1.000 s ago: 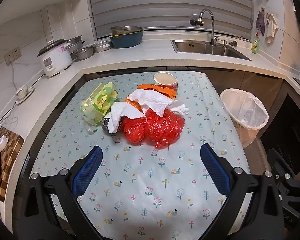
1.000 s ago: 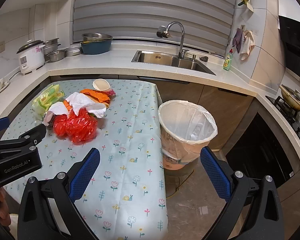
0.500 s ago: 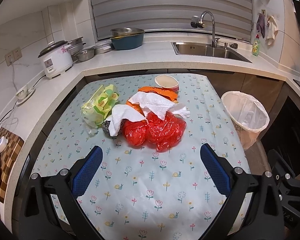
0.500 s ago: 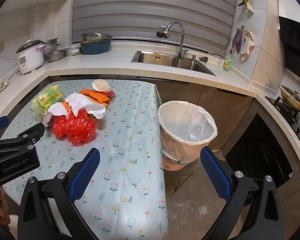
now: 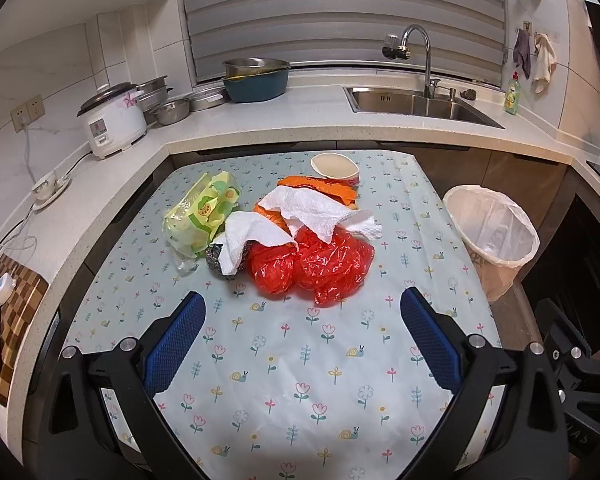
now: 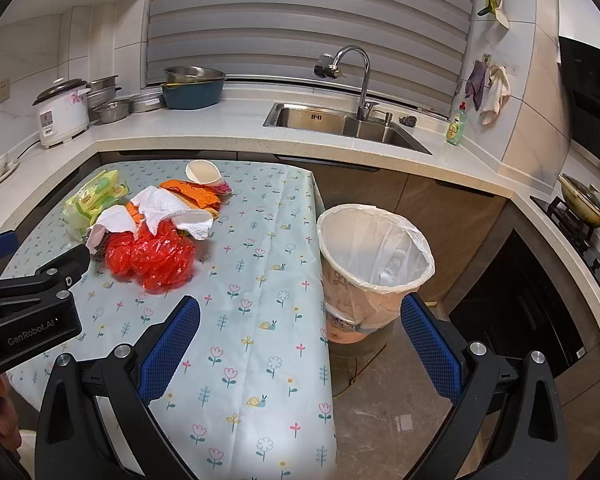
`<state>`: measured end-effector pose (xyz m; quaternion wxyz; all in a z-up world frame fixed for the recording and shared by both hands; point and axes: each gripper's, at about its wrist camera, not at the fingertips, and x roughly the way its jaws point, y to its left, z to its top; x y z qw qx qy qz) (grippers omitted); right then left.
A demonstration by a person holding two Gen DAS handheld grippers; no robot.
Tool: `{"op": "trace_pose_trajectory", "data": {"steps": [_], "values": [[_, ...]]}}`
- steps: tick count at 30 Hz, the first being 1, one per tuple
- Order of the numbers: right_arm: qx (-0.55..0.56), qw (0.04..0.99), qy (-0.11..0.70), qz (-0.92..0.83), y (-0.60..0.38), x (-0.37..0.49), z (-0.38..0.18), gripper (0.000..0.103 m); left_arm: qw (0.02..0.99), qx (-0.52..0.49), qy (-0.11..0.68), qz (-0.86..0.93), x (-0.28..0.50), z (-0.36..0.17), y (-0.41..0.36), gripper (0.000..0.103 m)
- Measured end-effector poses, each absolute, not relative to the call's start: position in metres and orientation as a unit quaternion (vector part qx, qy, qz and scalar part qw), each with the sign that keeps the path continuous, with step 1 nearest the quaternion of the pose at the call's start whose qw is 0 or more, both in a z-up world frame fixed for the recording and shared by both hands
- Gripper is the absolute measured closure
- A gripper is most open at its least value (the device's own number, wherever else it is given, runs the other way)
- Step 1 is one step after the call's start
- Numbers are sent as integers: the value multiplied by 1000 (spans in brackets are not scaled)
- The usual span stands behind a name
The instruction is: Collect trash
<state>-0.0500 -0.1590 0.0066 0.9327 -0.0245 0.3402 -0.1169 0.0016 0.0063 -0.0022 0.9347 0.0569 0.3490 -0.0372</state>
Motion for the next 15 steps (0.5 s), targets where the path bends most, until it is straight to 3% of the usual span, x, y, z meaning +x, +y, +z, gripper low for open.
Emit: {"op": "trace_pose_trajectory", "data": {"steps": [15], "values": [[-24, 933, 339, -117, -159, -50, 6, 7, 935, 58, 348, -37, 2, 0, 8, 9]]}}
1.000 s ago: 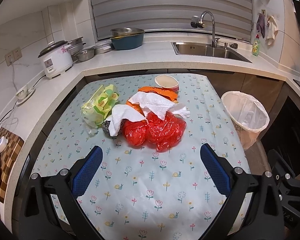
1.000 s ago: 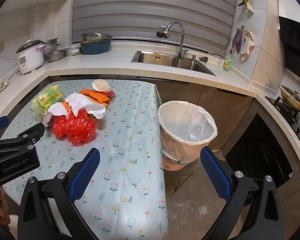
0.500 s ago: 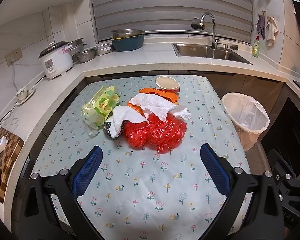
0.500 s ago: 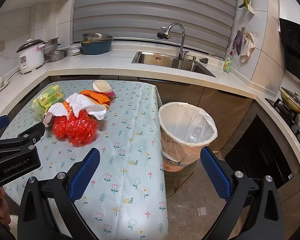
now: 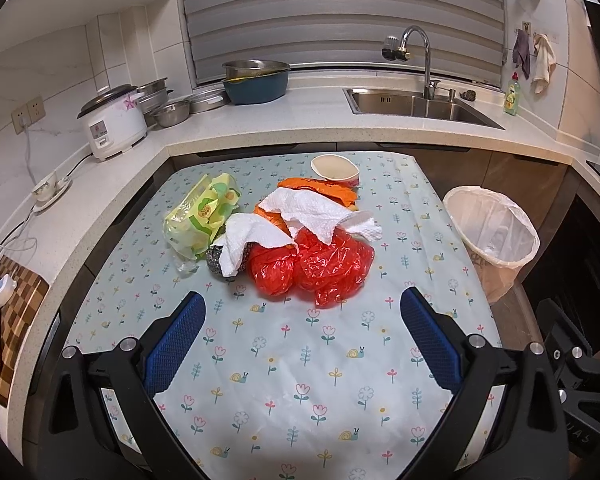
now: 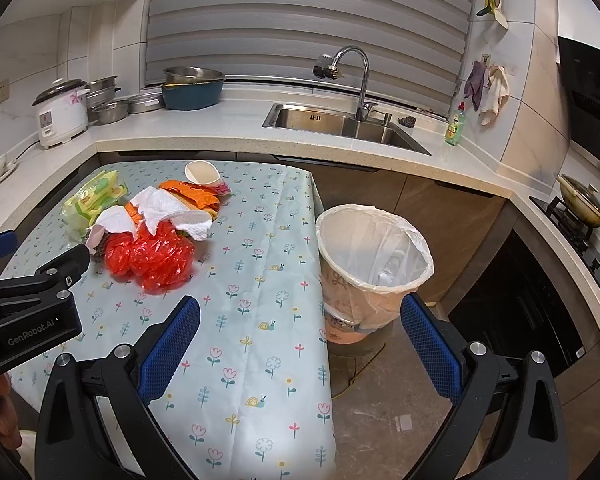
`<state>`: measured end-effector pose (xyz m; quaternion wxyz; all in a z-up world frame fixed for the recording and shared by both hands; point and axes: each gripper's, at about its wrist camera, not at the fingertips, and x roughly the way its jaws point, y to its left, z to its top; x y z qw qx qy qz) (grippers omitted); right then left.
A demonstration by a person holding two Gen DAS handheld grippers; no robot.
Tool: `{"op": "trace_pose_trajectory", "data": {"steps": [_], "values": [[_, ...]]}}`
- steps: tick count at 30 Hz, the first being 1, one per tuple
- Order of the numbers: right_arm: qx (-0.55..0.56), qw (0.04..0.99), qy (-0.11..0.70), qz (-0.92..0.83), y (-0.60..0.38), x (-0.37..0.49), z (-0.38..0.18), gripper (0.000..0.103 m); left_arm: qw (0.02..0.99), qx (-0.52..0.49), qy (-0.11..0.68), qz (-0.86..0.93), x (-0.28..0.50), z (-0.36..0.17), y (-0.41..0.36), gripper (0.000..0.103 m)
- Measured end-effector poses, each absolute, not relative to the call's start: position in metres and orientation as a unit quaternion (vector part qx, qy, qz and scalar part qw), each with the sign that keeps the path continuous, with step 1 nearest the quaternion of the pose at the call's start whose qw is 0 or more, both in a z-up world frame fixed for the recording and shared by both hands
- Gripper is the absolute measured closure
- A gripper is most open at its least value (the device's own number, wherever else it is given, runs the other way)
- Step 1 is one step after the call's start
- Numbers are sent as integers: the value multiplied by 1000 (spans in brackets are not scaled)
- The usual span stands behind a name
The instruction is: Collect trash
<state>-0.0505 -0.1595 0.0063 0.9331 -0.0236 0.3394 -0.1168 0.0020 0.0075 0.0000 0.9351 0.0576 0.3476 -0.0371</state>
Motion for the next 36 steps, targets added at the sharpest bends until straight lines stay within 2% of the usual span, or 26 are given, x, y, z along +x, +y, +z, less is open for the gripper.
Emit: {"op": "trace_pose_trajectory", "data": {"steps": [36], "values": [[-18, 934, 335, -123, -163, -52, 6, 7, 940, 67, 332, -43, -4, -1, 3, 10]]}}
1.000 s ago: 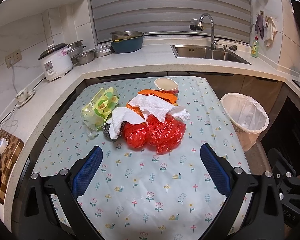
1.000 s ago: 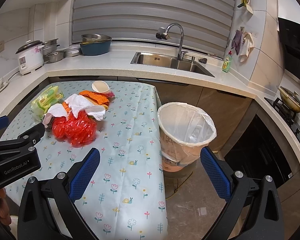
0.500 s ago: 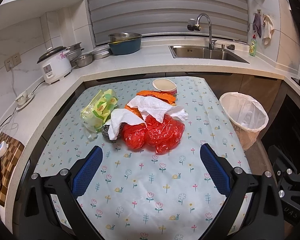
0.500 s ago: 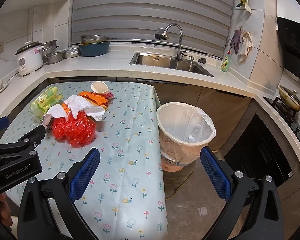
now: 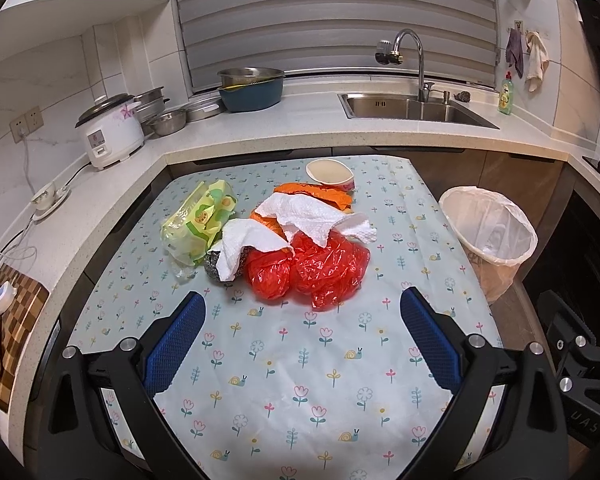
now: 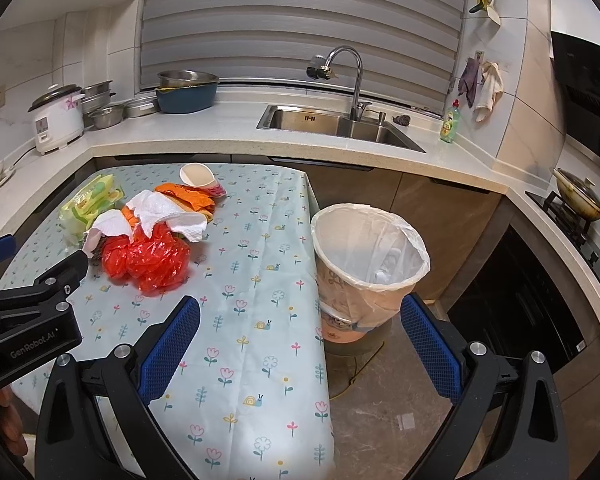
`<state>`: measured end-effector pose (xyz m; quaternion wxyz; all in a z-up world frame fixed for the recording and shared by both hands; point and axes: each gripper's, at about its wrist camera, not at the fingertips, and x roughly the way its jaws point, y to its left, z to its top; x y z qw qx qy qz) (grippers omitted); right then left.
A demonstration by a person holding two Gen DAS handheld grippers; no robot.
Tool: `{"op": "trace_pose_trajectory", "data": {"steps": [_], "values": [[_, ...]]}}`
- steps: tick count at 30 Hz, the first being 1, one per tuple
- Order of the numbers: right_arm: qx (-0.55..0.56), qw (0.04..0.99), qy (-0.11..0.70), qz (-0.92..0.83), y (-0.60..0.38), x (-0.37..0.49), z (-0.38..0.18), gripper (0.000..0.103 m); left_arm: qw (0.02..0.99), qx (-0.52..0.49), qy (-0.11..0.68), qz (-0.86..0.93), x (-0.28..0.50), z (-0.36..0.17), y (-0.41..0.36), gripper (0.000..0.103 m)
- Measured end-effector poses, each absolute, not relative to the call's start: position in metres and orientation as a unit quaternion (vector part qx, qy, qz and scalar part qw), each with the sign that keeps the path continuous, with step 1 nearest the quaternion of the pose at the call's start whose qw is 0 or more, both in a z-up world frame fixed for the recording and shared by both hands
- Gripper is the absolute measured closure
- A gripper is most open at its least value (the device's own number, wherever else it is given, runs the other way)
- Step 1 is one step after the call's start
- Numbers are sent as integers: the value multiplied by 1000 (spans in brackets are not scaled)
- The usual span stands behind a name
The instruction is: Collect trash
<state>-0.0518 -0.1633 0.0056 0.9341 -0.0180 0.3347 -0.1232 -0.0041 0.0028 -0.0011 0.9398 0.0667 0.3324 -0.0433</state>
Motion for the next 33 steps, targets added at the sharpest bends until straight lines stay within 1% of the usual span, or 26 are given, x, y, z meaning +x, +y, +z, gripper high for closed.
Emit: {"op": "trace_pose_trajectory", "data": {"steps": [8, 19, 27, 33], "values": [[-18, 935, 332, -127, -164, -50, 6, 7, 943, 53, 324, -47, -3, -1, 9, 9], [-22, 937, 324, -128, -153, -27, 9, 7, 939, 27, 341, -48, 21, -4, 34, 9], [-22, 941, 320, -108, -136, 20, 4, 7, 934, 7, 356, -8, 68, -16, 83, 9], [-23, 942, 322, -93, -120, 83, -6, 7, 929, -19, 369, 25, 118, -27, 131, 9]]}}
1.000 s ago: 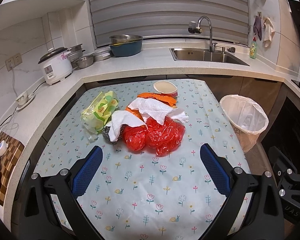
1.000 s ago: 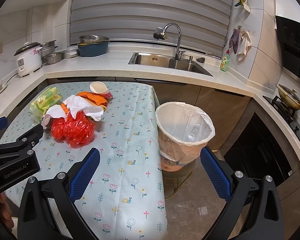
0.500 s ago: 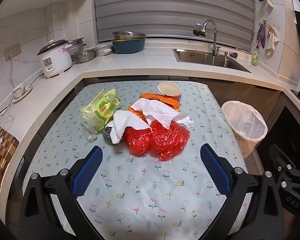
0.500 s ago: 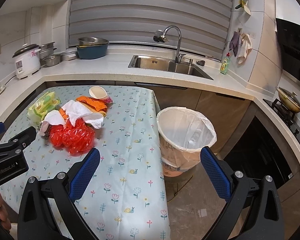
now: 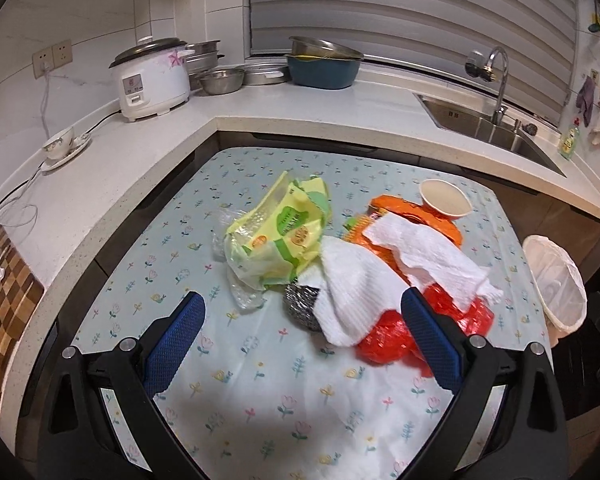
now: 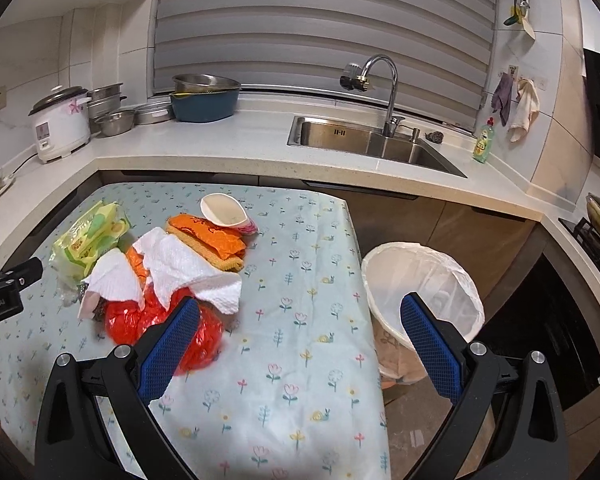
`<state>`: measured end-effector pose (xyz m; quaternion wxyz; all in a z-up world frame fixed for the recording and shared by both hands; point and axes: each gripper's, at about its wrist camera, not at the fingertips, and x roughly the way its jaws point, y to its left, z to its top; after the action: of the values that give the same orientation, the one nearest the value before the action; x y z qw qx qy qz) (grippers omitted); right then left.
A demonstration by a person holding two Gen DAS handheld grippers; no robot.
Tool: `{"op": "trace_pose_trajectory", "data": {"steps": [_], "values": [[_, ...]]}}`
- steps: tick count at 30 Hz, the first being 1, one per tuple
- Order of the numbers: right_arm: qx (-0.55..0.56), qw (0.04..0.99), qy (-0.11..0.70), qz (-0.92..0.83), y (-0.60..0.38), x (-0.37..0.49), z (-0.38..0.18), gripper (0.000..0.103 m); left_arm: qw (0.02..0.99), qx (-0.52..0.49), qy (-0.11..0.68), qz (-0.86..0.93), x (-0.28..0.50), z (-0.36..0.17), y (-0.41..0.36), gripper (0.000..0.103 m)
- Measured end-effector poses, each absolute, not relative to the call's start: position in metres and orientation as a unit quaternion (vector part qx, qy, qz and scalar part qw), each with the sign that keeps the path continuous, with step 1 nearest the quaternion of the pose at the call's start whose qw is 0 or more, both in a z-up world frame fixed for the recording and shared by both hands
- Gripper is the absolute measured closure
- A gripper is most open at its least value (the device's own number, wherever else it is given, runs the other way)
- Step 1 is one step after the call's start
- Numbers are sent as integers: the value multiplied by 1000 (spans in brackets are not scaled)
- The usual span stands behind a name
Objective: Collect trash
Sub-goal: 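Grasp the white paper bowl with the right tool while the left tool grasps the yellow-green bag, then carry the bowl over the trash bin with the right tool while the left tool holds the bag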
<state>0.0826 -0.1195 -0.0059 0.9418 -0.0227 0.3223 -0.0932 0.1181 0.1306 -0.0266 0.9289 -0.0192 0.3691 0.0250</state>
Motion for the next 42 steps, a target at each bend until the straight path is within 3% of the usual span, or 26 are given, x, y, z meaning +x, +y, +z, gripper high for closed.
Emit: {"op": "trace_pose_trajectory", "data": {"steps": [9, 14, 17, 20, 23, 27, 29, 30, 35, 42], "values": [[-15, 939, 335, -76, -103, 193, -29, 7, 908, -43, 414, 43, 192, -61, 178, 9], [-11, 934, 351, -74, -100, 245, -46, 14, 900, -54, 431, 38, 223, -77, 190, 11], [-15, 928, 365, -74, -98, 270, -60, 20, 896, -60, 440, 23, 239, -85, 191, 21], [-12, 921, 383, -74, -100, 291, -75, 32, 892, -54, 448, 8, 251, -92, 185, 34], [-8, 913, 402, -72, -103, 306, -90, 43, 890, -46, 453, -5, 261, -97, 179, 53], [-2, 906, 418, -65, -106, 313, -102, 72, 895, -41, 445, -13, 264, -94, 175, 80], [9, 906, 419, -59, -108, 312, -103, 92, 898, -39, 438, -16, 264, -89, 173, 87], [12, 907, 417, -58, -109, 312, -102, 94, 899, -39, 435, -18, 265, -87, 172, 93], [21, 917, 393, -57, -117, 299, -84, 100, 912, -28, 409, -25, 260, -65, 160, 94], [34, 930, 358, -74, -141, 268, -48, 101, 924, -26, 378, -50, 245, -31, 137, 95]]}}
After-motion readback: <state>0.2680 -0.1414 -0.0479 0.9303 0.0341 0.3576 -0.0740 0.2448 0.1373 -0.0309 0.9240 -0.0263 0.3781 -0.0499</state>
